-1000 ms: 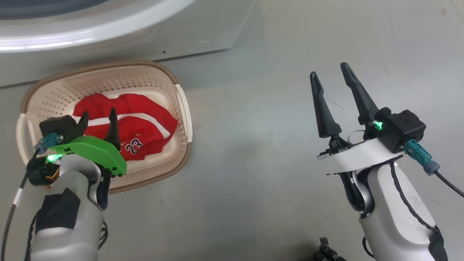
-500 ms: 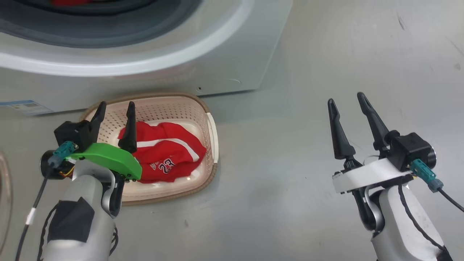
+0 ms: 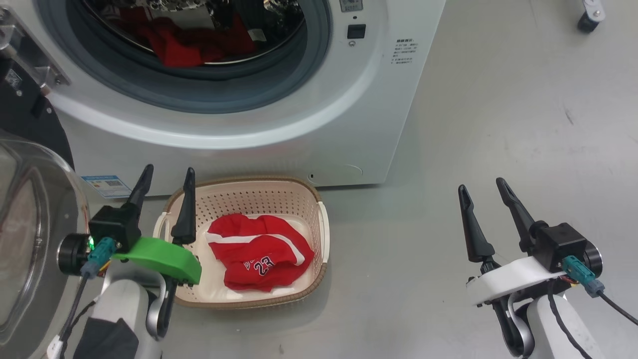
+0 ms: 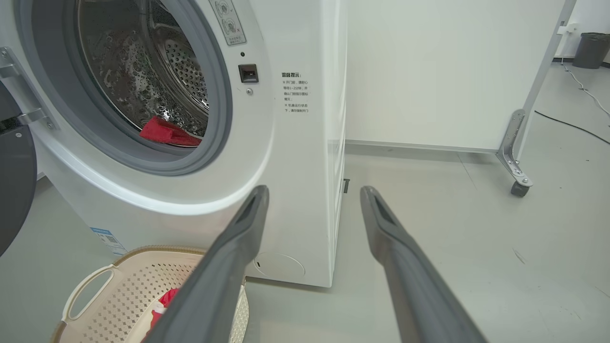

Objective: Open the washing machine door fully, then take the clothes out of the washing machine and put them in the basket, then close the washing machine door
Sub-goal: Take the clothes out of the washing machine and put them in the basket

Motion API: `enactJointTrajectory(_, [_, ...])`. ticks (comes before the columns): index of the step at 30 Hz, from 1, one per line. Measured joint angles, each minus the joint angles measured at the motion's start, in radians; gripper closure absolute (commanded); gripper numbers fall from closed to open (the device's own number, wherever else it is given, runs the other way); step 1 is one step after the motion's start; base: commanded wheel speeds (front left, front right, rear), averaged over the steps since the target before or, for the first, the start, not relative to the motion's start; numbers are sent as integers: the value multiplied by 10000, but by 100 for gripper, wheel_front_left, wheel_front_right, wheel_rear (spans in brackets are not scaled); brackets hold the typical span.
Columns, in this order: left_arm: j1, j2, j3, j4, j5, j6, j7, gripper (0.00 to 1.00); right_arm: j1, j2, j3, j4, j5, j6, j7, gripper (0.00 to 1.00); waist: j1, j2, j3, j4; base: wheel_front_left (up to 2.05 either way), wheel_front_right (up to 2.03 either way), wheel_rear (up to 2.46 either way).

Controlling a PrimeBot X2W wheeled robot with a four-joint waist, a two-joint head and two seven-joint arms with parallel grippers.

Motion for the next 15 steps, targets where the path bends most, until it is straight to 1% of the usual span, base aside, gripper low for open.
enactJointTrajectory(6, [1113, 50, -12, -337, 153, 180, 0, 0, 586, 25, -40, 192, -4, 15, 0, 0, 0, 0, -866, 154, 0, 0, 0])
enactJointTrajectory(15, [2756, 105, -35, -704, 163, 426, 0, 0, 1545, 65, -69, 330, -15, 77, 0, 0, 0, 0, -2091, 192, 0, 0, 0])
